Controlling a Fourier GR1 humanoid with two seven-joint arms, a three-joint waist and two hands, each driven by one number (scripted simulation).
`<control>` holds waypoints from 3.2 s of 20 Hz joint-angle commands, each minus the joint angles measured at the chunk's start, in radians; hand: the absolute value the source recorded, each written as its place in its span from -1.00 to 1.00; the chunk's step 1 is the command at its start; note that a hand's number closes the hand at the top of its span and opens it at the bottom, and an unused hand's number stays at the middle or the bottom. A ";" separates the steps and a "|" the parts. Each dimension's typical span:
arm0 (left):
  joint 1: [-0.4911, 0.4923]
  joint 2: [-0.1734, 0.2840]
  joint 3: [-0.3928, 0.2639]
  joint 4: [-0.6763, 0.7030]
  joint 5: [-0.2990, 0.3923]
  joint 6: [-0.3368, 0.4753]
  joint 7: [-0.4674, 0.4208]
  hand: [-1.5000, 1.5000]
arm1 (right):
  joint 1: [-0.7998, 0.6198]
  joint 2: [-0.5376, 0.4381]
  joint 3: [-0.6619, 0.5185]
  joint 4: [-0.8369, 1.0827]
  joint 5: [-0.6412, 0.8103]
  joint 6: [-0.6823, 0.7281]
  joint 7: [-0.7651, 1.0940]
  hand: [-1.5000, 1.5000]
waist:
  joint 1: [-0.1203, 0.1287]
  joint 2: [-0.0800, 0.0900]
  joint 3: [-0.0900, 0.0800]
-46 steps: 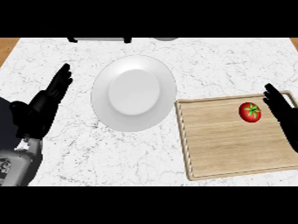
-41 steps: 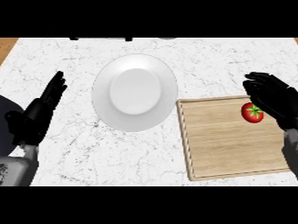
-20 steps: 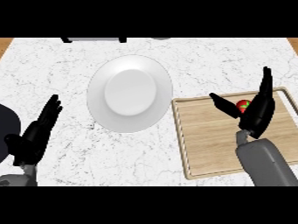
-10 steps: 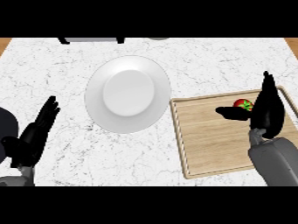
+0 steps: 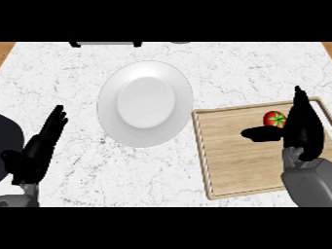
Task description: Pick the tomato from the tray and place it in the plate
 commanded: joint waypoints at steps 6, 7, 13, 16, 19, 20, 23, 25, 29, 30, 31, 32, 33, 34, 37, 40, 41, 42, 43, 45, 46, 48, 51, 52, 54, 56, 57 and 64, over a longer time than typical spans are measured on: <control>-0.016 -0.022 0.000 -0.030 -0.020 0.021 0.051 0.00 | 0.004 0.009 -0.063 0.042 -0.049 0.180 0.117 -1.00 | 0.009 0.003 0.001; -0.027 -0.041 0.008 0.018 -0.030 0.028 0.004 0.00 | -0.041 0.029 -0.061 0.051 -0.043 0.202 0.137 -1.00 | 0.009 0.004 0.001; -0.017 -0.022 0.022 0.003 -0.031 -0.024 0.014 0.00 | -0.044 0.043 -0.127 0.165 -0.037 0.189 0.051 -1.00 | 0.009 0.004 0.001; -0.048 -0.063 -0.002 -0.024 -0.058 0.015 0.059 0.00 | -0.050 0.038 -0.153 0.246 -0.023 0.184 0.000 -1.00 | 0.009 0.004 0.001; -0.007 -0.027 0.054 0.016 -0.038 -0.039 -0.017 0.00 | -0.019 0.046 -0.163 0.225 0.001 0.199 0.007 -1.00 | 0.007 0.004 0.001; 0.014 -0.070 0.023 0.047 -0.077 -0.008 -0.072 0.00 | 0.032 0.043 -0.151 0.135 0.005 0.220 0.032 -1.00 | 0.003 0.003 0.001; -0.004 -0.032 0.053 -0.039 -0.047 -0.051 0.039 0.00 | -0.050 0.053 -0.220 0.324 0.002 0.185 -0.077 -1.00 | 0.011 0.004 0.001; 0.010 -0.024 0.069 -0.020 -0.043 -0.065 0.015 0.00 | 0.013 0.103 -0.197 0.298 -0.029 0.169 -0.132 1.00 | 0.010 0.004 0.002; -0.007 -0.040 0.068 -0.048 -0.055 -0.056 0.049 0.00 | -0.015 0.079 -0.213 0.406 -0.024 0.159 -0.260 1.00 | 0.010 0.005 0.002; -0.048 -0.062 0.074 0.072 -0.064 -0.067 -0.026 0.00 | -0.050 0.056 -0.230 0.355 -0.047 0.222 -0.231 1.00 | 0.006 0.005 0.001; -0.014 -0.030 0.080 -0.016 -0.044 -0.085 0.037 0.00 | -0.062 0.091 -0.222 0.465 -0.027 0.150 -0.291 1.00 | 0.014 0.006 0.002; -0.028 -0.073 0.058 0.041 -0.097 -0.045 -0.015 0.00 | -0.039 0.072 -0.228 0.351 -0.037 0.203 -0.243 1.00 | 0.006 0.004 0.001; -0.070 -0.079 0.064 0.090 -0.101 -0.035 -0.007 0.00 | -0.046 0.084 -0.213 0.396 -0.016 0.173 -0.281 1.00 | 0.006 0.005 0.001; -0.042 -0.060 0.074 0.060 -0.082 -0.072 -0.008 0.00 | -0.046 0.094 -0.217 0.422 -0.005 0.148 -0.296 1.00 | 0.009 0.005 0.001; 0.020 -0.071 0.081 0.026 -0.065 -0.050 -0.013 0.00 | 0.179 0.275 -0.005 0.129 0.154 0.060 -0.075 1.00 | -0.013 -0.007 -0.001; 0.013 -0.075 0.063 0.031 -0.091 -0.032 0.003 0.00 | 0.330 0.333 0.130 0.059 0.238 0.007 -0.025 1.00 | -0.042 -0.016 -0.003; 0.014 -0.048 0.095 0.024 -0.067 -0.050 -0.006 0.00 | 0.349 0.334 0.173 0.007 0.294 -0.010 0.021 1.00 | -0.032 -0.017 -0.003; -0.001 -0.071 0.081 0.019 -0.080 -0.028 -0.008 0.00 | 0.399 0.335 0.212 -0.006 0.351 -0.034 0.026 1.00 | -0.039 -0.015 -0.003; 0.016 -0.044 0.099 0.034 -0.070 -0.050 -0.014 0.00 | 0.416 0.336 0.247 -0.039 0.434 -0.034 0.051 1.00 | -0.037 -0.016 -0.004; 0.007 -0.042 0.097 0.021 -0.061 -0.060 0.003 0.00 | 0.468 0.337 0.323 -0.092 0.567 -0.056 0.091 1.00 | -0.037 -0.016 -0.003; 0.015 -0.047 0.089 -0.014 -0.062 -0.054 0.021 0.00 | 0.482 0.338 0.348 -0.131 0.640 -0.035 0.117 1.00 | -0.032 -0.020 -0.003; 0.006 -0.045 0.090 0.004 -0.068 -0.056 0.011 0.00 | 0.519 0.339 0.439 -0.211 0.741 -0.033 0.182 1.00 | -0.026 -0.011 -0.002; -0.007 -0.033 0.111 0.023 -0.052 -0.067 0.013 0.00 | 0.595 0.339 0.579 -0.334 0.871 0.029 0.235 1.00 | -0.034 -0.012 -0.003; -0.006 -0.077 0.082 0.030 -0.079 -0.032 -0.001 0.00 | 0.588 0.339 0.620 -0.345 0.921 0.046 0.268 1.00 | -0.033 -0.010 -0.003; 0.031 -0.062 0.075 0.010 -0.083 -0.050 0.000 0.00 | 0.615 0.340 0.691 -0.384 1.017 0.051 0.310 1.00 | -0.024 -0.011 -0.002; 0.021 -0.063 0.082 -0.007 -0.067 -0.058 0.000 0.00 | 0.575 0.339 0.719 -0.387 1.075 0.083 0.345 1.00 | -0.016 -0.011 -0.002; -0.033 -0.075 0.082 0.035 -0.077 -0.039 0.016 0.00 | 0.562 0.339 0.729 -0.420 1.092 0.123 0.333 1.00 | -0.029 -0.007 -0.002; -0.021 -0.044 0.094 0.008 -0.062 -0.071 0.026 0.00 | 0.425 0.335 0.727 -0.439 1.228 0.210 0.302 1.00 | -0.007 -0.008 -0.002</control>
